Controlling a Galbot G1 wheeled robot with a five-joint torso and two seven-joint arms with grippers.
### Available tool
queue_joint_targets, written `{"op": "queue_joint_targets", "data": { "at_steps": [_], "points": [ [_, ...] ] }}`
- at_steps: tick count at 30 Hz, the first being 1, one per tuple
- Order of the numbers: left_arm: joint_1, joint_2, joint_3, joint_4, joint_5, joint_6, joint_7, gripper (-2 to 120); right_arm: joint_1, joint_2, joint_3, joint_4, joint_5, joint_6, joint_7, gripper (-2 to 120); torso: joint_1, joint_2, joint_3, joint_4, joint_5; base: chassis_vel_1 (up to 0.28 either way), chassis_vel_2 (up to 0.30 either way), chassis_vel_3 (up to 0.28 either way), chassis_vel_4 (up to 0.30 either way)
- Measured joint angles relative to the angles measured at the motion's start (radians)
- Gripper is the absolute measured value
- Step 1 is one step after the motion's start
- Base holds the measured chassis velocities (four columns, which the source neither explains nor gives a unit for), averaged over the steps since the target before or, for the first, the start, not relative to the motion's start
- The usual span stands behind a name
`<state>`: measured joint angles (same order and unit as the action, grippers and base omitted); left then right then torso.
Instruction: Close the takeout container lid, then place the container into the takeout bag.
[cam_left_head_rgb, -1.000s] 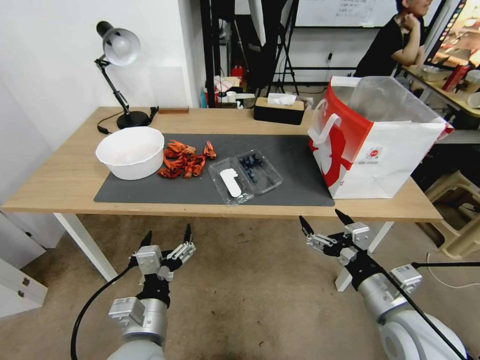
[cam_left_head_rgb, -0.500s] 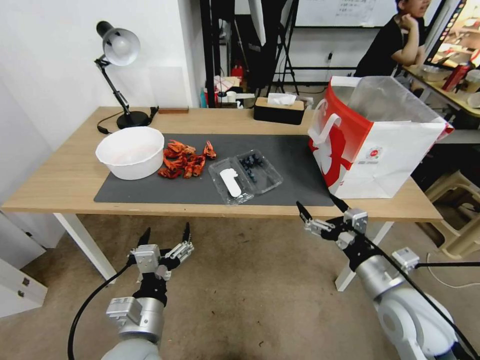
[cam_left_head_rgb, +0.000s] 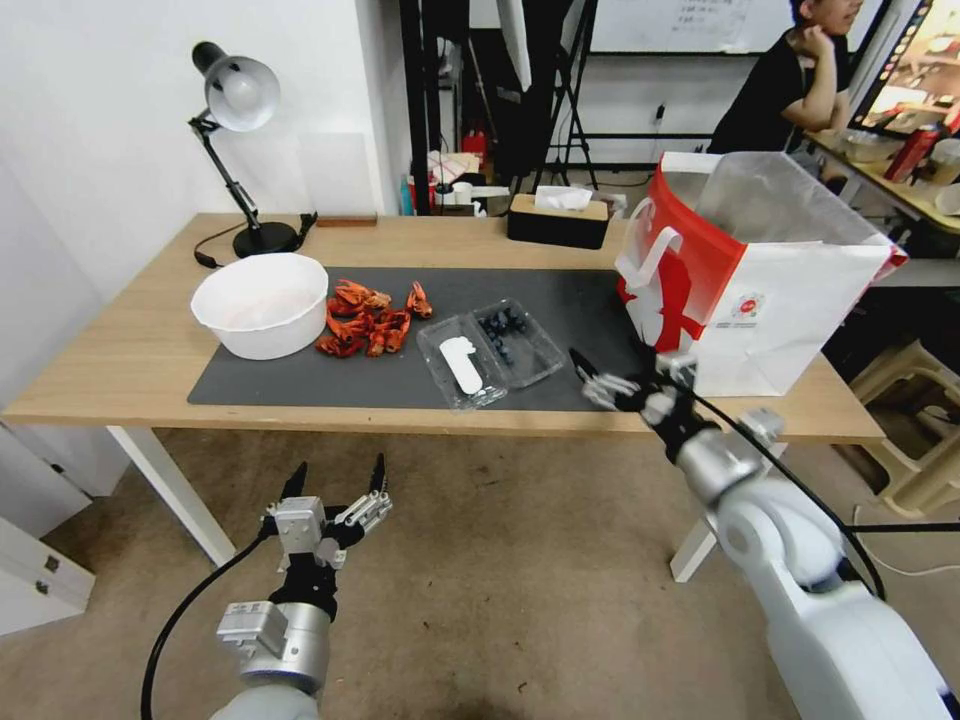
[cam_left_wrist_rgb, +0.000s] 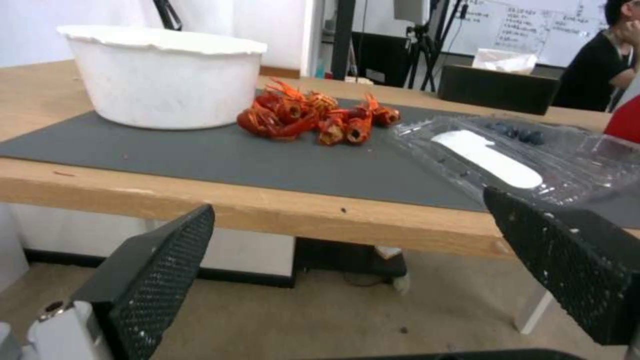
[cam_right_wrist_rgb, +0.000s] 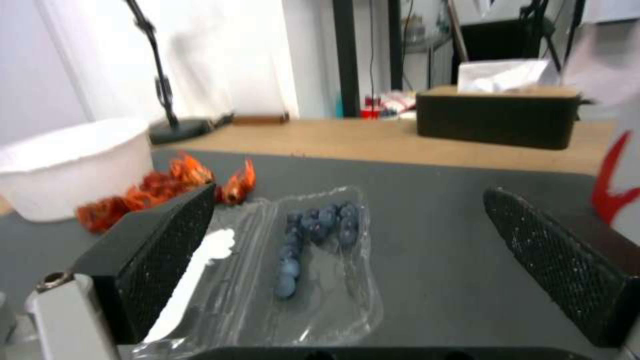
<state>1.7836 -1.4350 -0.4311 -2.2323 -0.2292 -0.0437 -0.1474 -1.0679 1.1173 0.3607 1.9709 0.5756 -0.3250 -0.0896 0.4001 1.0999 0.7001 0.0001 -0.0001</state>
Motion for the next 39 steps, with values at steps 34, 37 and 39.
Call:
{"op": "queue_joint_targets", "data": {
  "at_steps": [34, 37, 39],
  "points": [
    [-0.003, 0.002, -0.012, 0.017, -0.008, 0.001, -0.003, 100, 0.935, -0.362, -0.811, -0.291, 0.592, -0.413, 0.217, 100, 0.000, 0.000, 0.000, -0.0003, 0.0003, 0.000, 0.000, 0.000, 0.000],
    [-0.002, 0.002, -0.012, 0.017, -0.007, 0.002, -0.003, 100, 1.013, -0.354, -0.896, -0.329, 0.611, -0.412, 0.177, 100, 0.000, 0.000, 0.000, 0.0000, 0.0002, 0.000, 0.000, 0.000, 0.000],
    [0.000, 0.003, -0.012, 0.015, -0.007, 0.004, -0.003, 100, 1.050, -0.348, -0.937, -0.349, 0.599, -0.411, 0.143, 100, 0.000, 0.000, 0.000, 0.0000, 0.0000, 0.000, 0.000, 0.000, 0.000]
  ]
}}
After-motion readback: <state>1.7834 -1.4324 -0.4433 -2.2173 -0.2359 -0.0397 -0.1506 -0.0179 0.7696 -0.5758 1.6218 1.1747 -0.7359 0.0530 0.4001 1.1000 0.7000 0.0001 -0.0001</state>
